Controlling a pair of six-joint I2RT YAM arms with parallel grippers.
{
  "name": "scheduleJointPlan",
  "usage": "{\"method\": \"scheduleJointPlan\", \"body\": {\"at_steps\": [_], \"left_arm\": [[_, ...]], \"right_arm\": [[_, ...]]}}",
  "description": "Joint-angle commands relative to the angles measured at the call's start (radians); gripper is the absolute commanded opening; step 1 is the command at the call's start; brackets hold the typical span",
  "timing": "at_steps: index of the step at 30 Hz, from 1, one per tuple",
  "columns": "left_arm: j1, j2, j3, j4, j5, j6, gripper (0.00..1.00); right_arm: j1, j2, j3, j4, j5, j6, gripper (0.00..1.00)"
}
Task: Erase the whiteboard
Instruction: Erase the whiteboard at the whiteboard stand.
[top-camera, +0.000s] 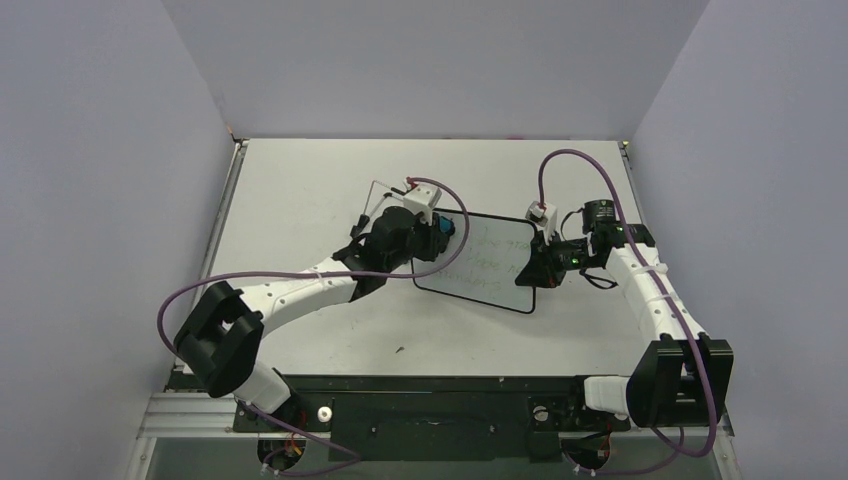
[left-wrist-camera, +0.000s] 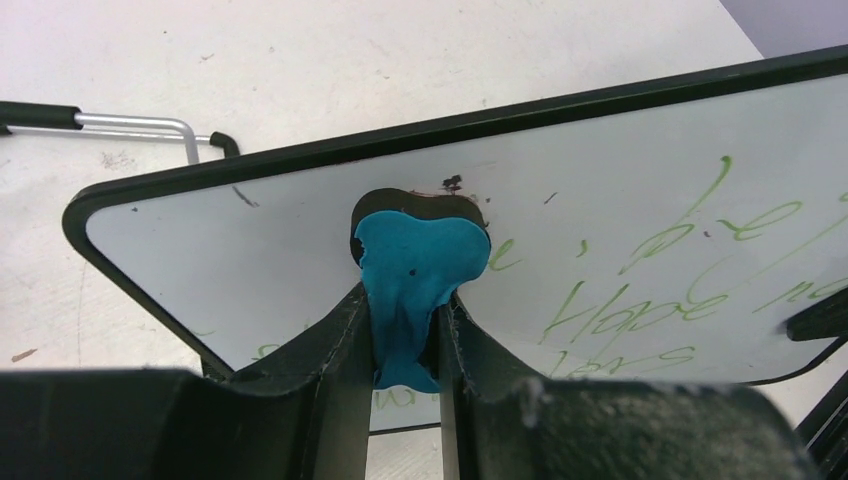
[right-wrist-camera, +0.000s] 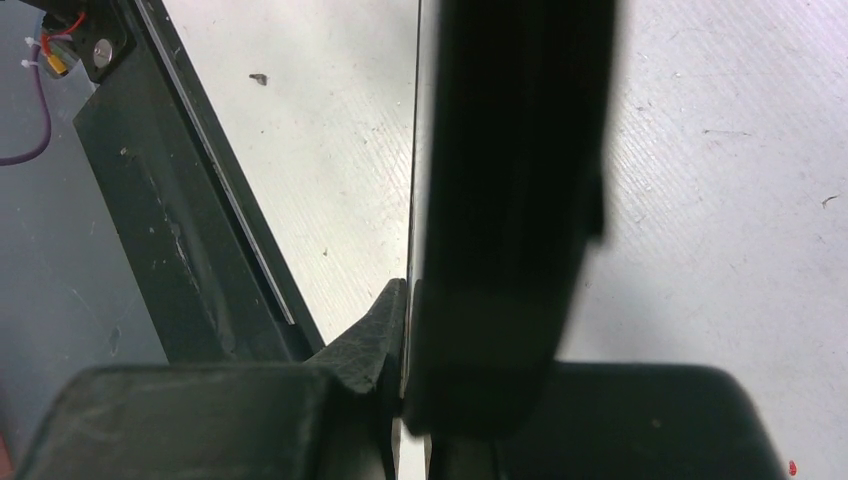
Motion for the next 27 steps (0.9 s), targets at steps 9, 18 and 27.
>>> {"method": "scheduleJointPlan", "body": {"at_steps": [9,18,27], "left_arm": [[0.029,-0.031,-0.092,0.133,0.203,0.015,0.00],[-0.027,-0.034,-0.081,0.112,0.164,0.103,0.00],[0.007,-0.060,-0.084,0.071,-0.075,0.021,0.00]], "right_arm": [[0.013,-0.001,0.018,-0.013,-0.048,-0.067,0.00],[0.015,0.006,0.022,-0.012,-0.049,-0.068,0.00],[0.013,0.000,0.019,-0.013,-0.046,-0.069,0.00]]}}
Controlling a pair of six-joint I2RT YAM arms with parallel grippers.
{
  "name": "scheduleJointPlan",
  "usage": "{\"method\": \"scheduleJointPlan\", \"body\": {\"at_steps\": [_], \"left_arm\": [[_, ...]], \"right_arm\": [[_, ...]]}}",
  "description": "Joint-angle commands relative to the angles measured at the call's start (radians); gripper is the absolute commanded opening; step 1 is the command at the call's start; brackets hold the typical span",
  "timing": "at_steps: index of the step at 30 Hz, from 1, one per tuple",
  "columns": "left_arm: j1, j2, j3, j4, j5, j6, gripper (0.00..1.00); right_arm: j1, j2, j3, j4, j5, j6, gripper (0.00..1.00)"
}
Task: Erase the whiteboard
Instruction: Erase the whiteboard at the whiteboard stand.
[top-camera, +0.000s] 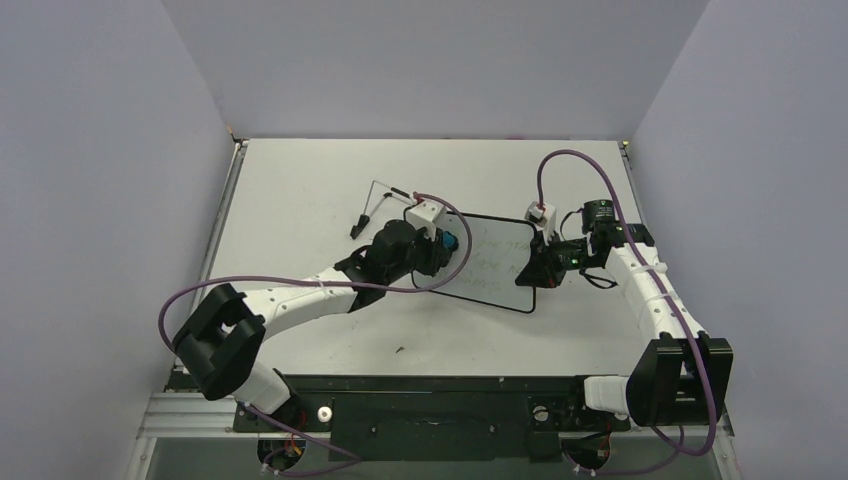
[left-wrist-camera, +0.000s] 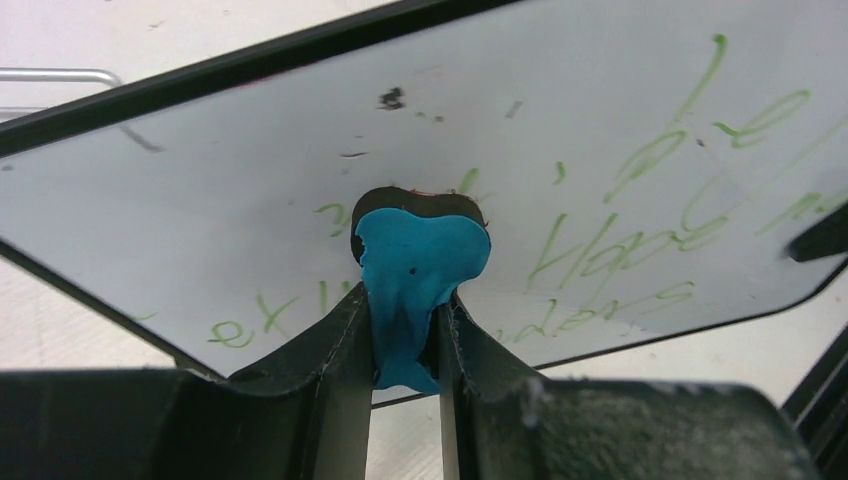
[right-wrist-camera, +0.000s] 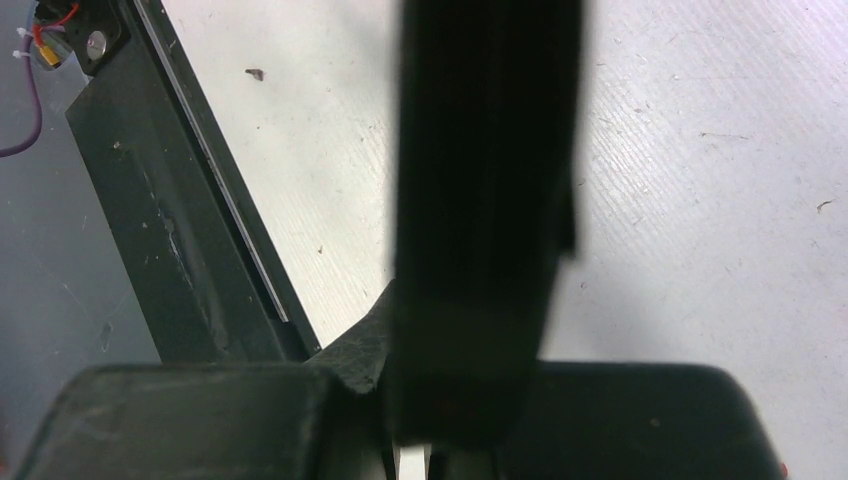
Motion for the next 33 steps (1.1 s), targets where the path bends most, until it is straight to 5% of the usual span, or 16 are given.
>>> {"method": "scheduleJointPlan", "body": {"at_steps": [1,7,20,26,33], "left_arm": [[0.030,-0.047,0.006,0.014,-0.158,-0.021,0.00],[-0.039,-0.042,-0.036,0.094,-0.042,0.085,0.00],[-0.003,-0.023,0.025,0.002,-0.198,-0.010,0.00],[-0.052,-0.012,0.009,0.067,-0.095,0.062,0.00],[-0.059,-0.018,-0.016,0.098,-0.152,0.033,0.00]], "right_arm": [[0.012,-0.007,0.019,-0.013,-0.046,-0.050,0.00],[0.012,-0.007,0.018,-0.012,-0.046,-0.050,0.00],[0.012,-0.007,0.017,-0.013,-0.043,-0.052,0.00],[0.010,-0.009,0.016,-0.013,-0.042,-0.054,0.00],[0.010,-0.013,0.017,-0.016,-0.044,-0.059,0.00]]}}
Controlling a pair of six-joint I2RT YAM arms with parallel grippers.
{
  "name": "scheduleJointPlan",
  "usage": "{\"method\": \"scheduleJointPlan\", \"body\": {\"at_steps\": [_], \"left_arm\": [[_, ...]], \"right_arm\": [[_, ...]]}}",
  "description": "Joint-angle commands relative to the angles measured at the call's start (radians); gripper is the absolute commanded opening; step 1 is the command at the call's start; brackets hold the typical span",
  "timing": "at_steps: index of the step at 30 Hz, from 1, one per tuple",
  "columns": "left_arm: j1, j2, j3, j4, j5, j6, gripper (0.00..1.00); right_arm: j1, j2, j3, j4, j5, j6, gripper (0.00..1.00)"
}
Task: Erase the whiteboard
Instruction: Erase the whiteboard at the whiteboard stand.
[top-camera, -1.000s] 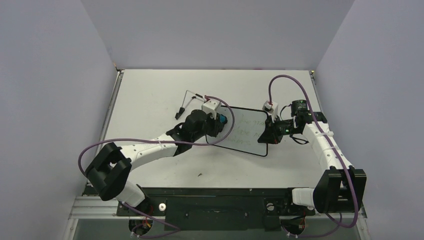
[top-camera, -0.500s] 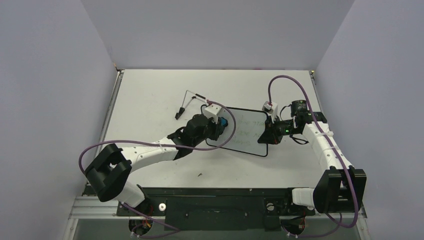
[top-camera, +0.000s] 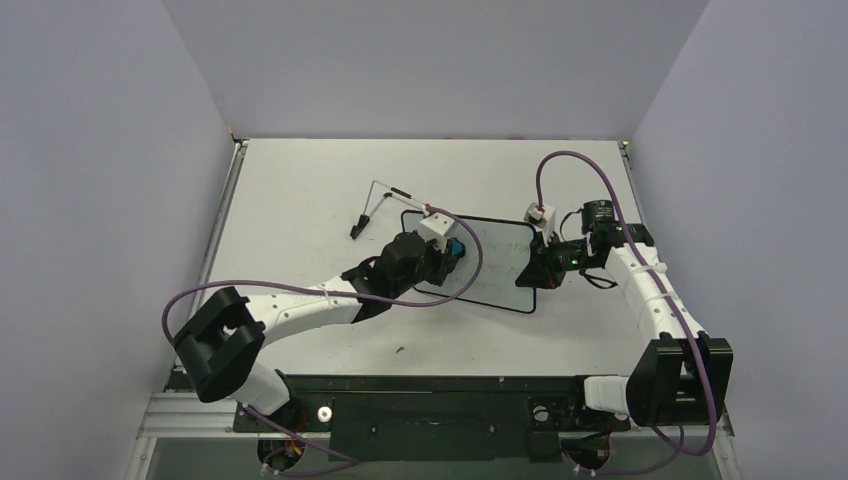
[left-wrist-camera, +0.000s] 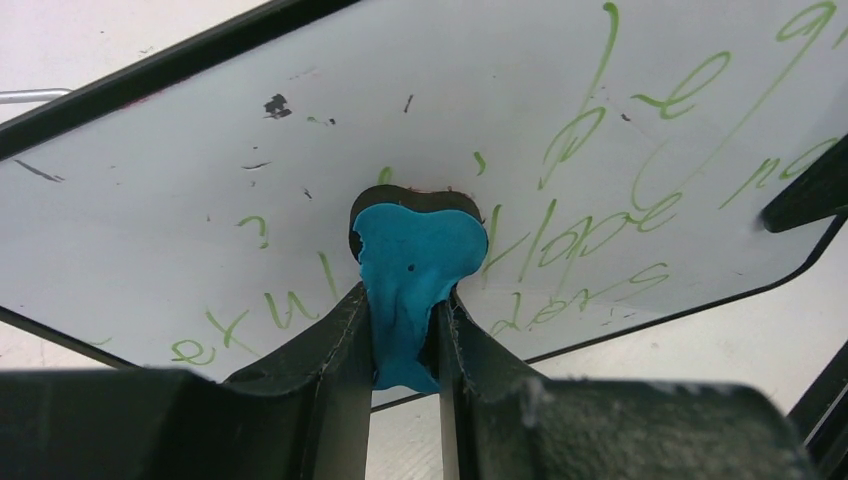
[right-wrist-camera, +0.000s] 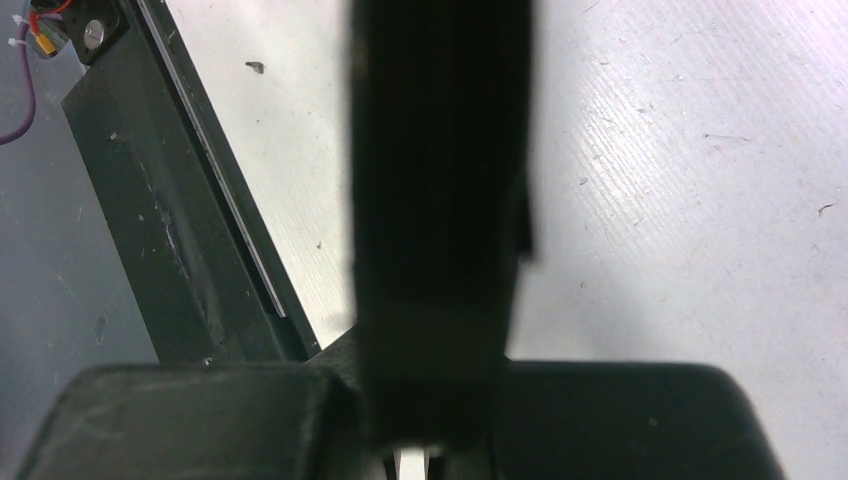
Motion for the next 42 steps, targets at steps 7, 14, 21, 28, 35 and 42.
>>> {"method": "scheduleJointPlan", "body": {"at_steps": [7,14,21,28,35,42], "left_arm": [[0.099,-0.053,-0.009,0.009,-0.099,-0.151,0.00],[0.046,-0.031,0.004,0.011,0.033,0.002,0.00],[0.005,0.027,0.075,-0.077,-0.114,-0.028,0.00],[0.091,-0.033,0.042,-0.055,-0.061,-0.224,0.00],[0.048,-0.049,0.025,0.041,0.022,-0.097,0.00],[-0.015,0.008,0.081,0.029,-0.059,0.040,0.00]], "right_arm": [[0.009,-0.013,0.018,-0.021,-0.046,-0.055,0.00],[0.010,-0.010,0.020,-0.022,-0.047,-0.057,0.00],[0.008,-0.010,0.018,-0.023,-0.047,-0.059,0.00],[0.007,-0.009,0.019,-0.025,-0.048,-0.061,0.00],[0.010,-0.006,0.020,-0.026,-0.048,-0.062,0.00],[0.012,0.000,0.021,-0.027,-0.048,-0.064,0.00]]}}
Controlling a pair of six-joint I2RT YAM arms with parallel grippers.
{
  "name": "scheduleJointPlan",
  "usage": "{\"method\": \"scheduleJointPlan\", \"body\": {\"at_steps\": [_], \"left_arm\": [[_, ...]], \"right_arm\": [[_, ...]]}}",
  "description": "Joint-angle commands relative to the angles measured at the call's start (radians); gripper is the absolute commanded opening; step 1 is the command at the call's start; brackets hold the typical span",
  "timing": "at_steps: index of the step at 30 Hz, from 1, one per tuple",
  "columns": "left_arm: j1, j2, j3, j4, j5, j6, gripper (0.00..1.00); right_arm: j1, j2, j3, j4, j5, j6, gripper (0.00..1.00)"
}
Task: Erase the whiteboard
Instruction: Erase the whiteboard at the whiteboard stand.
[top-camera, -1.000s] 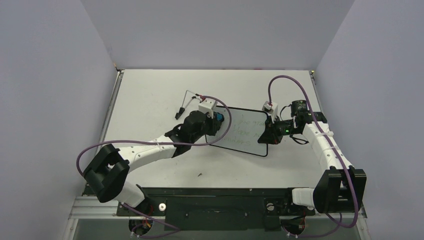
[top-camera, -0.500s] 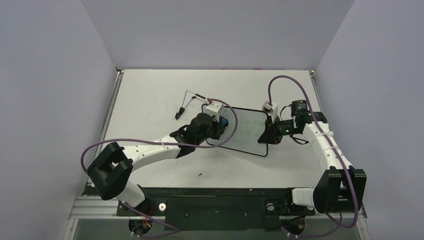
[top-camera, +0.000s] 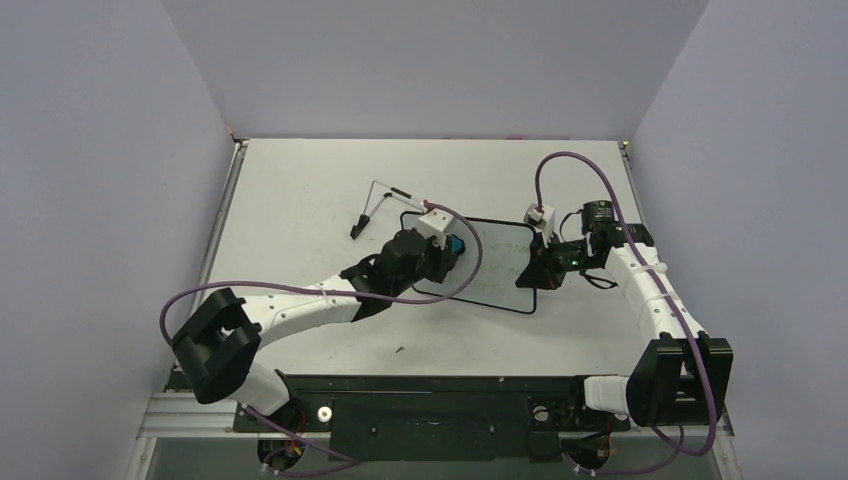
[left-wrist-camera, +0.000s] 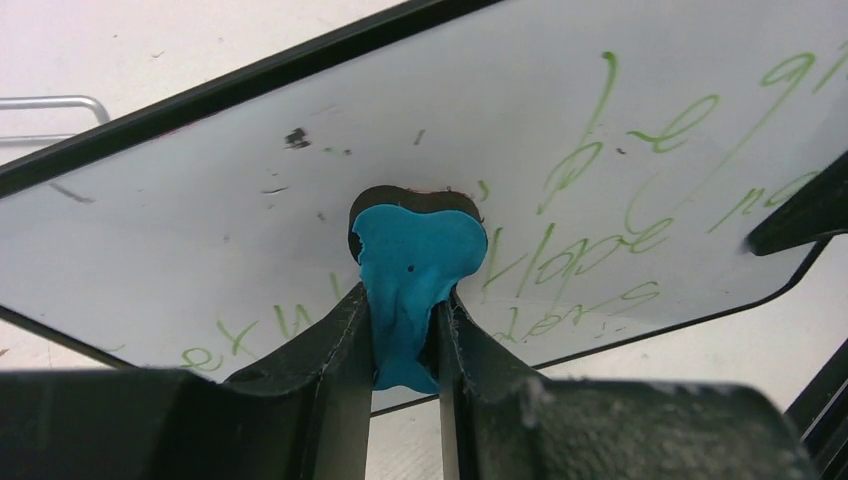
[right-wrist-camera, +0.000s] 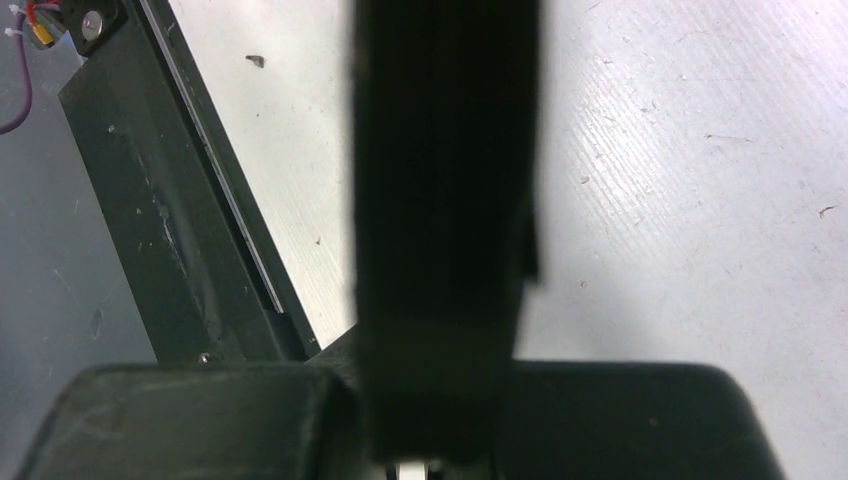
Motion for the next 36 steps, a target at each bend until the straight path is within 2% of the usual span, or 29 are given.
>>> {"method": "scheduleJointPlan", "body": {"at_steps": [1,5,6,10,13,16,18,21,25,28,36], "left_arm": [[-0.030,0.029,0.089,0.017,-0.065,0.082,0.00],[-0.026,0.077,0.163,-0.134,-0.262,-0.023,0.00],[-0.022,0.075,0.150,-0.138,-0.271,-0.064,0.00],[0.011,0.044,0.104,-0.117,-0.217,-0.134,0.00],[-0.018,0.016,0.071,-0.023,-0.107,-0.076,0.00],[-0.066,-0.003,0.031,0.047,-0.120,0.020,0.00],[-0.085,-0.006,0.028,0.058,-0.150,0.028,0.00],[-0.066,0.012,0.048,0.010,-0.184,-0.047,0.00],[-0.015,0.016,0.052,-0.007,-0.157,-0.162,0.00],[-0.003,0.012,0.049,-0.005,-0.147,-0.192,0.00],[-0.096,0.027,0.050,0.110,-0.120,-0.042,0.00]], "right_arm": [[0.012,0.000,0.021,-0.019,-0.050,-0.046,0.00],[0.013,0.000,0.022,-0.023,-0.049,-0.047,0.00],[0.012,0.000,0.023,-0.025,-0.050,-0.049,0.00],[0.013,-0.005,0.024,-0.030,-0.047,-0.058,0.00],[0.012,-0.008,0.025,-0.036,-0.044,-0.066,0.00],[0.014,-0.004,0.028,-0.054,-0.045,-0.089,0.00],[0.013,-0.002,0.031,-0.065,-0.045,-0.102,0.00],[0.016,-0.002,0.034,-0.077,-0.043,-0.124,0.00],[0.023,-0.003,0.035,-0.084,-0.035,-0.136,0.00],[0.026,-0.004,0.037,-0.083,-0.029,-0.137,0.00],[0.036,-0.006,0.031,-0.051,-0.011,-0.101,0.00]]}}
